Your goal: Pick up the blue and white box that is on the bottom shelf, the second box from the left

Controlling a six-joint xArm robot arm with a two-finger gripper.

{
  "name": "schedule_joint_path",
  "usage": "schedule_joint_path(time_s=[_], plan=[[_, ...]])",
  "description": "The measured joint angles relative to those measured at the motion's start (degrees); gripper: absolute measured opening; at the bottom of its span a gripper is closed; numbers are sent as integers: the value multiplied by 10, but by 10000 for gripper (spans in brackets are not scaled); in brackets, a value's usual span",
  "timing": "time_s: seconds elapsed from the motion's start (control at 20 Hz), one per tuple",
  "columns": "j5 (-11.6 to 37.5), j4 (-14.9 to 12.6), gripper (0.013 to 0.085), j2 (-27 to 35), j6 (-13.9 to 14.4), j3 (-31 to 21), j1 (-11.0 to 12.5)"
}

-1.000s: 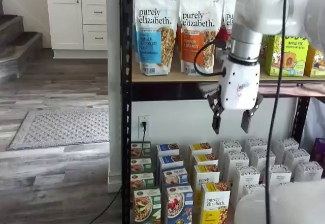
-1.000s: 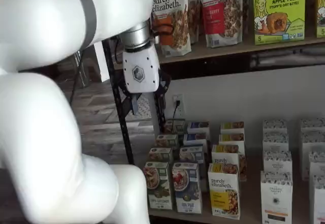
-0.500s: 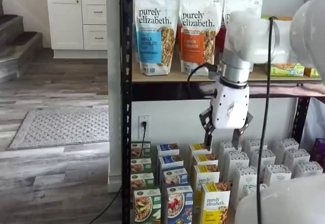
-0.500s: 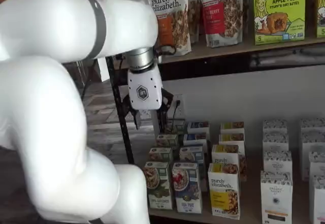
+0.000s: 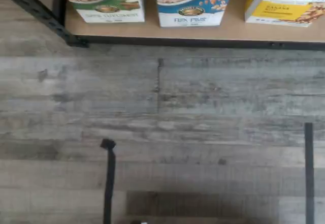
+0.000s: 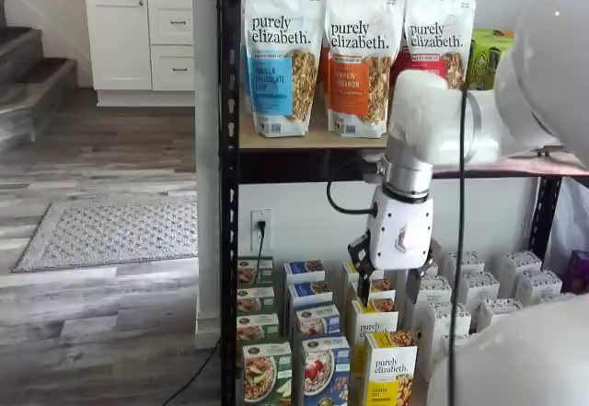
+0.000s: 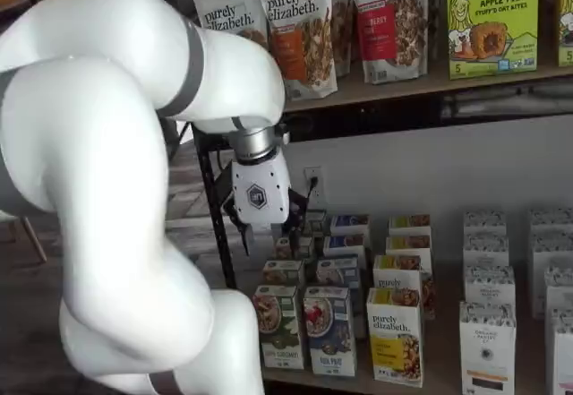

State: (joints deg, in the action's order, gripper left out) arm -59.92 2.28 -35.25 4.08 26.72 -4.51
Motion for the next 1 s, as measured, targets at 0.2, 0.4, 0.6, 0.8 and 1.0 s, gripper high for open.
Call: schedule_joint_path(time_s=[0.2, 0.4, 0.6, 0.8, 1.0], plan=[[60, -13, 850, 39, 12, -15, -7], [108, -6, 850, 75, 11, -21, -10], [167, 17, 850, 102, -6, -33, -12], [202, 18, 850, 139, -8, -32, -12], [244, -1, 850, 166, 7, -35, -15]])
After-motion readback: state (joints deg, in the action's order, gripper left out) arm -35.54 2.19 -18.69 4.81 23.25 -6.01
